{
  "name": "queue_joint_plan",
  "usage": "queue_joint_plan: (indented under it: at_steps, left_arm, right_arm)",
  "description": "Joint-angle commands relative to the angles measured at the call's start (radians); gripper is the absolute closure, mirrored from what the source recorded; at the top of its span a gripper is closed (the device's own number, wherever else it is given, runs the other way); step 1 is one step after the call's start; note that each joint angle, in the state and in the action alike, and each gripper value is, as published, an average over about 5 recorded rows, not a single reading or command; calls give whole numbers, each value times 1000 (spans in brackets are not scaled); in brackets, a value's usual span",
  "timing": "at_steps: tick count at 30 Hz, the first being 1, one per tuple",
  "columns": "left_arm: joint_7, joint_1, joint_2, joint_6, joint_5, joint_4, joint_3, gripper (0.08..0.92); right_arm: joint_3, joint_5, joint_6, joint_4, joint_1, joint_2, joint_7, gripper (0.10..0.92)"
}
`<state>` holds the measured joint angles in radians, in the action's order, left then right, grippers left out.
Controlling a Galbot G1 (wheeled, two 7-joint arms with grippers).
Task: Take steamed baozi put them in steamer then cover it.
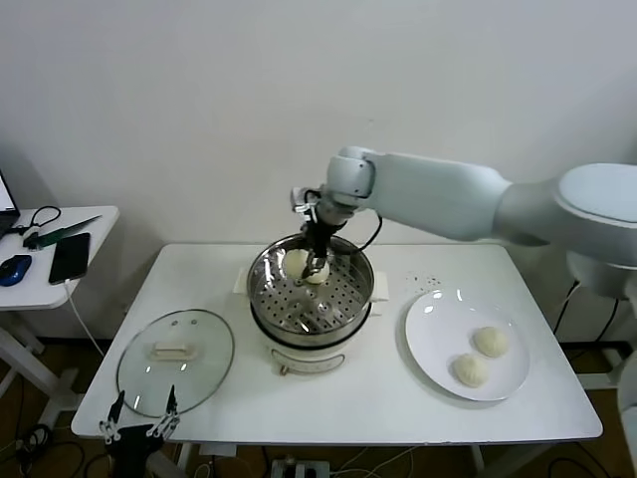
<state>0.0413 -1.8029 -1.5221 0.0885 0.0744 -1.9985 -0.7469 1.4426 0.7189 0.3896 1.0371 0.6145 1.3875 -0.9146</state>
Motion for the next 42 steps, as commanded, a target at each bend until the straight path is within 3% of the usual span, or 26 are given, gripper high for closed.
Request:
queue_joint_plan:
  at_steps: [1,18,26,34,42]
  left_arm:
    - [0,4,2,-1,-2,4,1,177]
    - [1,5,2,2,-2,14,-4,177]
    - [1,5,2,2,-3,14,-2,177]
    - [1,6,4,-2,-4,6,-4,177]
    - [0,13,-3,-7,-20,0,3,177]
  right_arm:
    - [21,-15,4,-83,-79,124,13,347]
    - [21,-80,-10,-96,-114,115,5,338]
    - [12,-73,-6,-52,-74,72,-16,212]
    - [19,-37,-55,59,95,-83,-102,203]
    - [93,79,-92,192,256,-332,-164,203]
